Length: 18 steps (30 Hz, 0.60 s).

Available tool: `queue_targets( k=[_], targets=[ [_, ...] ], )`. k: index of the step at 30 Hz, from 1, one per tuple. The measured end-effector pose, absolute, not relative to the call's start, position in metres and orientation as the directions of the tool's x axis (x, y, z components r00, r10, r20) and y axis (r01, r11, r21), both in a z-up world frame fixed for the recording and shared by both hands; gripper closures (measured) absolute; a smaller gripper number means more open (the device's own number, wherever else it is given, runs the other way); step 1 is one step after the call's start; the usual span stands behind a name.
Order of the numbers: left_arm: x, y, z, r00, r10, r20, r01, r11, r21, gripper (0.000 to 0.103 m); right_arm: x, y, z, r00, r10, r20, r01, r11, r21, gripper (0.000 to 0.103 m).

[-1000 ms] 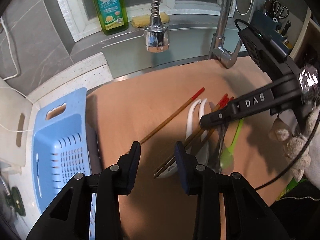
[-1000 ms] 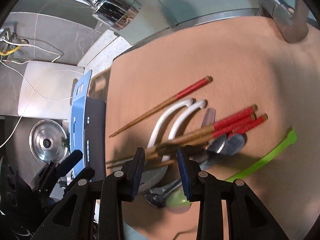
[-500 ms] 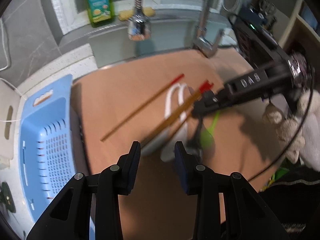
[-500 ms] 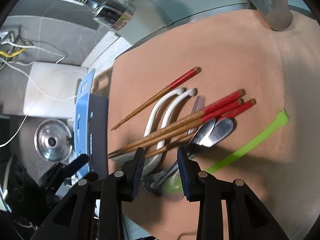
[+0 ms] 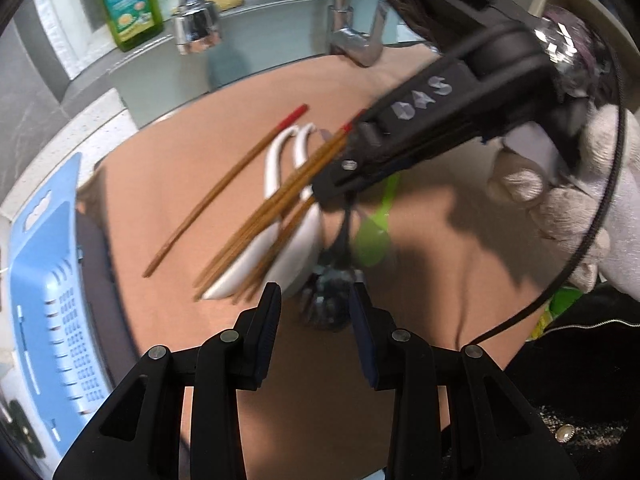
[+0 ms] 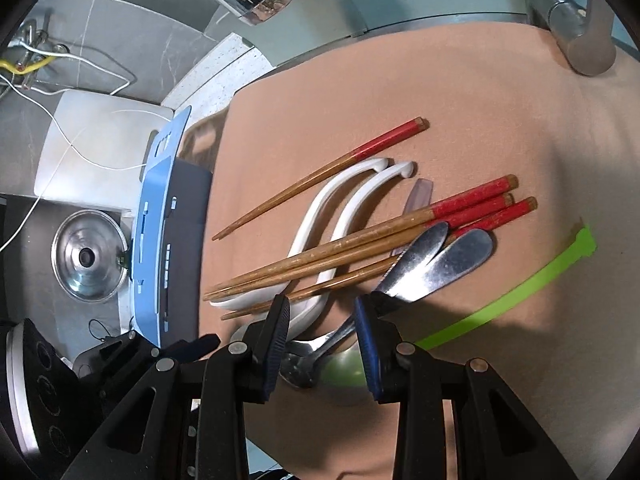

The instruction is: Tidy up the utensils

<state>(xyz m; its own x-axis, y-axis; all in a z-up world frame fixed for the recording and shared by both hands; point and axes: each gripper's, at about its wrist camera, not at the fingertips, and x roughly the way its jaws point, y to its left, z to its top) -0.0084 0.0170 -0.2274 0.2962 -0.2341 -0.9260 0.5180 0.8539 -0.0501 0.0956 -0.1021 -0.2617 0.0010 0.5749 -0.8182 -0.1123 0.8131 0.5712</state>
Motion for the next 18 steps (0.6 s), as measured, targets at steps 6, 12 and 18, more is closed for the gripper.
queue_targets(
  k=[6, 12, 18],
  targets=[
    [-0.007, 0.013, -0.226, 0.298, -0.242, -0.923, 0.523, 0.851, -0.054, 0.069, 0.100, -0.087, -0.258, 0.003, 0.576, -0.817, -0.137, 0.810, 0.571, 0.072],
    [-0.010, 0.030, -0.221, 0.319, -0.240, -0.917, 0.460, 0.885, -0.071, 0.069, 0.093, -0.092, -0.278, -0.035, 0.608, -0.793, -0.097, 0.788, 0.608, 0.073],
    [-0.019, 0.037, -0.217, 0.335, -0.240, -0.911, 0.440, 0.895, -0.074, 0.069, 0.089, -0.115, -0.278, -0.028, 0.659, -0.752, -0.109, 0.746, 0.658, 0.073]
  ],
)
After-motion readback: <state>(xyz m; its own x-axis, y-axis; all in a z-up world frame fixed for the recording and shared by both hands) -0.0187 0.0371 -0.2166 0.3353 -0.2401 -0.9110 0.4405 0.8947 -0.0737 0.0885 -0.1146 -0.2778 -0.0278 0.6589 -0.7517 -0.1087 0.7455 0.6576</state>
